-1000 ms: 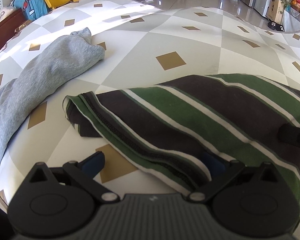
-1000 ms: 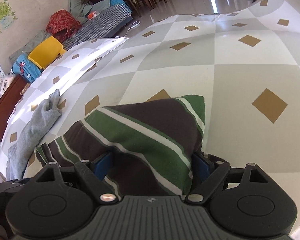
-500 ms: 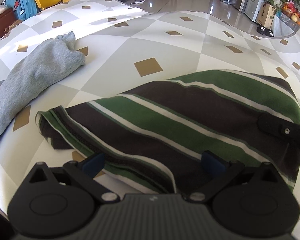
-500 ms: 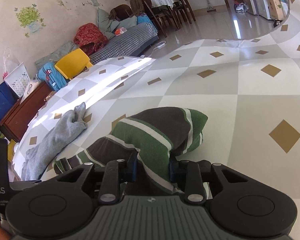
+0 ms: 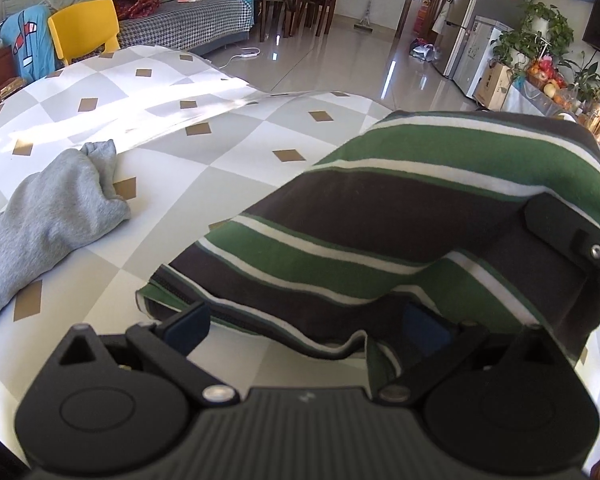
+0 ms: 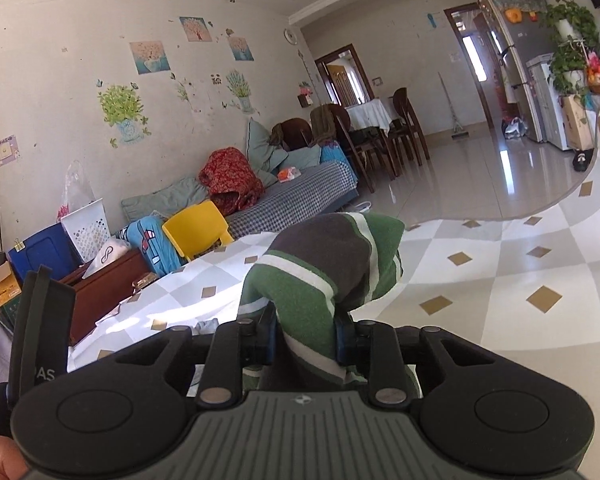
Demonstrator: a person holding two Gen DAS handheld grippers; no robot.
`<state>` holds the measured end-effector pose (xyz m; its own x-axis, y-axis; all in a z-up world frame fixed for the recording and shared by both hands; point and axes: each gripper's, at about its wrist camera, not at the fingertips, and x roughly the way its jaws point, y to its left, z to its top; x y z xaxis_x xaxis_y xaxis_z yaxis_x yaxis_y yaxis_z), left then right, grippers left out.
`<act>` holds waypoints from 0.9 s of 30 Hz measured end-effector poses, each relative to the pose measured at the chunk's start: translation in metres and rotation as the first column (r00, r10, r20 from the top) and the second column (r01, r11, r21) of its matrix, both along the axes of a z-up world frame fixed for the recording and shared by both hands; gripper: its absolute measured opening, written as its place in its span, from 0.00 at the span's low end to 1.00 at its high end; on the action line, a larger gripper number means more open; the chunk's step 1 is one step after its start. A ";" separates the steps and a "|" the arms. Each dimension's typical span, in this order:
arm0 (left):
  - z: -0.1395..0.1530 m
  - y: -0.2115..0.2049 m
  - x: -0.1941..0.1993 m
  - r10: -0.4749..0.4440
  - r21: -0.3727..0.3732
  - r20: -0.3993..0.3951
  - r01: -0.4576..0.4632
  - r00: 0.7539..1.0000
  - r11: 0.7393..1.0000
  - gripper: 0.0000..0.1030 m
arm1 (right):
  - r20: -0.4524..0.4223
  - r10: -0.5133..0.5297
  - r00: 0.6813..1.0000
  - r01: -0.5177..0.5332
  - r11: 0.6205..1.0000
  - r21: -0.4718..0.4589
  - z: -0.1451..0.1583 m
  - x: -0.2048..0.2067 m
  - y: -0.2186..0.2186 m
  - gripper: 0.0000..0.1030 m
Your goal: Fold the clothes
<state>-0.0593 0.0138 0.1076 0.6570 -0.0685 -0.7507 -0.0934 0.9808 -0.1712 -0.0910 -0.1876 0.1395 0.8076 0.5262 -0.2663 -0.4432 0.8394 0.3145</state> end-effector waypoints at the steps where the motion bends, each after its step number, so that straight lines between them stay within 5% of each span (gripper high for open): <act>1: 0.001 -0.003 -0.001 -0.007 0.008 0.004 0.007 1.000 1.000 1.00 | 0.022 -0.006 1.000 0.006 1.000 -0.015 0.004 -0.003 -0.001 0.25; 4: 0.000 -0.010 -0.004 -0.013 0.049 0.005 0.013 1.000 0.999 1.00 | 0.039 0.006 0.999 -0.004 0.999 -0.052 0.006 -0.005 0.002 0.25; 11: -0.022 0.018 -0.008 0.083 0.022 -0.078 -0.081 0.994 0.996 1.00 | -0.136 0.101 0.986 -0.119 0.984 -0.130 -0.024 0.006 0.023 0.30; 15: -0.023 0.038 -0.012 0.134 0.021 -0.082 -0.133 0.988 0.991 1.00 | -0.151 0.161 0.975 -0.186 0.967 -0.175 -0.035 0.005 0.035 0.30; 27: -0.006 0.073 -0.017 0.216 -0.038 -0.052 -0.218 0.975 0.975 1.00 | -0.246 0.359 0.900 -0.420 0.865 -0.274 -0.066 -0.011 0.069 0.37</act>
